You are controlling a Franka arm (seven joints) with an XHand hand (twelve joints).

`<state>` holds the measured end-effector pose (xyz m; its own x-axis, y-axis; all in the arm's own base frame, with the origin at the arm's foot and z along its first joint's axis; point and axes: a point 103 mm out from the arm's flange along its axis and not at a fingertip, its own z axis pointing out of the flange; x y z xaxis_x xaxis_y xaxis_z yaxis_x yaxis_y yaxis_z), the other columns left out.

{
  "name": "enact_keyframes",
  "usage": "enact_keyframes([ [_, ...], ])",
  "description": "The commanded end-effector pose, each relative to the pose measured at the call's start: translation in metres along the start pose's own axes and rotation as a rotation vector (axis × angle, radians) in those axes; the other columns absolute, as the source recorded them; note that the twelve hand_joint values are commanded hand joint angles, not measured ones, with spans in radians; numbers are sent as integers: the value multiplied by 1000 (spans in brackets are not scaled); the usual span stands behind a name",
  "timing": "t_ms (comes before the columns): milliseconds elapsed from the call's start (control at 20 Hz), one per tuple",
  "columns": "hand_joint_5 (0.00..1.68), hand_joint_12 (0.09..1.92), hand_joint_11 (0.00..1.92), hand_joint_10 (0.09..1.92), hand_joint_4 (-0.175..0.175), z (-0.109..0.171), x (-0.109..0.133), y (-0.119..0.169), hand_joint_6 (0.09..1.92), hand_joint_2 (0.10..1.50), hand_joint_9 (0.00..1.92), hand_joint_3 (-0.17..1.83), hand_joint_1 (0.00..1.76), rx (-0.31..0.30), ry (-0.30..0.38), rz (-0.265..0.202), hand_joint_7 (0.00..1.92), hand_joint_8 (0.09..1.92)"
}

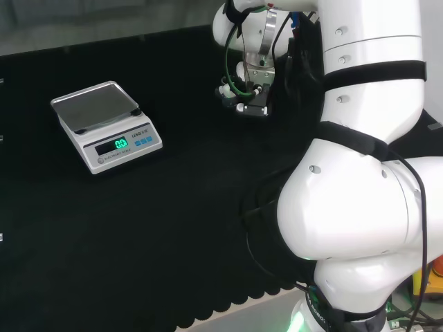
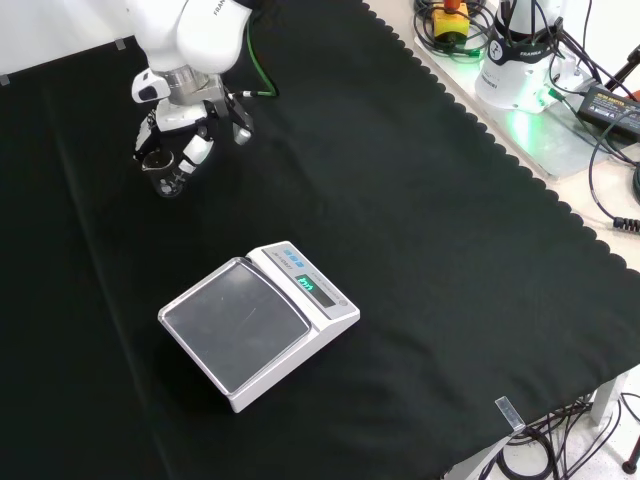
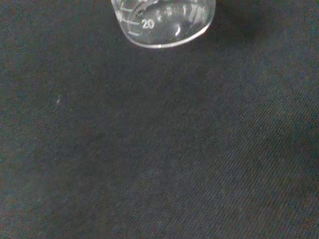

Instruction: Pick up the beaker.

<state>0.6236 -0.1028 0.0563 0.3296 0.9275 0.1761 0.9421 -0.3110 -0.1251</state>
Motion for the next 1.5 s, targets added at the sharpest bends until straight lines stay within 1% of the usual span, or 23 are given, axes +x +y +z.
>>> enact_keyframes([
  [50, 895, 1260, 762, 595, -104, 1, -7, 4, 613, 1029, 1209, -175, 831, -90, -30, -12, 1064, 750],
  [150, 1037, 1229, 827, 567, -111, -4, -10, 4, 629, 1030, 1327, -175, 889, -118, -34, -20, 1209, 699],
  [200, 1124, 1212, 868, 560, -8, -10, -11, 3, 612, 1046, 1388, -172, 967, -132, -36, -25, 1296, 652],
  [250, 1207, 1192, 915, 549, 75, -19, -13, 3, 556, 1052, 1461, -173, 1032, -143, -34, -33, 1393, 593],
  [300, 1277, 1159, 971, 528, 124, -29, -14, 1, 485, 1050, 1531, -174, 1075, -148, -26, -40, 1482, 529],
  [350, 1332, 1125, 1021, 499, 136, -42, -15, 0, 413, 1045, 1592, -175, 1105, -147, -16, -49, 1556, 467],
  [500, 1428, 1044, 1125, 418, 81, -84, -16, -8, 260, 1033, 1702, -175, 1153, -132, 3, -78, 1688, 335],
  [550, 1443, 1031, 1144, 402, 69, -99, -15, -12, 233, 1031, 1721, -175, 1159, -122, 9, -86, 1710, 311],
  [800, 1473, 980, 1205, 368, 25, -174, -4, -44, 174, 1027, 1759, -175, 1173, -55, 6, -134, 1754, 264],
  [1000, 1483, 961, 1226, 356, 14, -227, 15, -87, 155, 1026, 1768, -175, 1176, -36, -10, -162, 1765, 251],
  [1150, 1490, 948, 1235, 345, 10, -251, 34, -124, 140, 1025, 1774, -175, 1178, -42, -26, -174, 1773, 242],
  [1250, 1491, 947, 1237, 343, 9, -259, 52, -151, 137, 1024, 1776, -175, 1178, -44, -36, -184, 1775, 240],
  [1350, 1492, 946, 1238, 342, 9, -262, 70, -173, 136, 1024, 1776, -175, 1178, -38, -13, -201, 1776, 239],
  [1500, 1493, 946, 1238, 341, 9, -259, 89, -194, 134, 1024, 1778, -175, 1178, -27, -8, -184, 1777, 238],
])
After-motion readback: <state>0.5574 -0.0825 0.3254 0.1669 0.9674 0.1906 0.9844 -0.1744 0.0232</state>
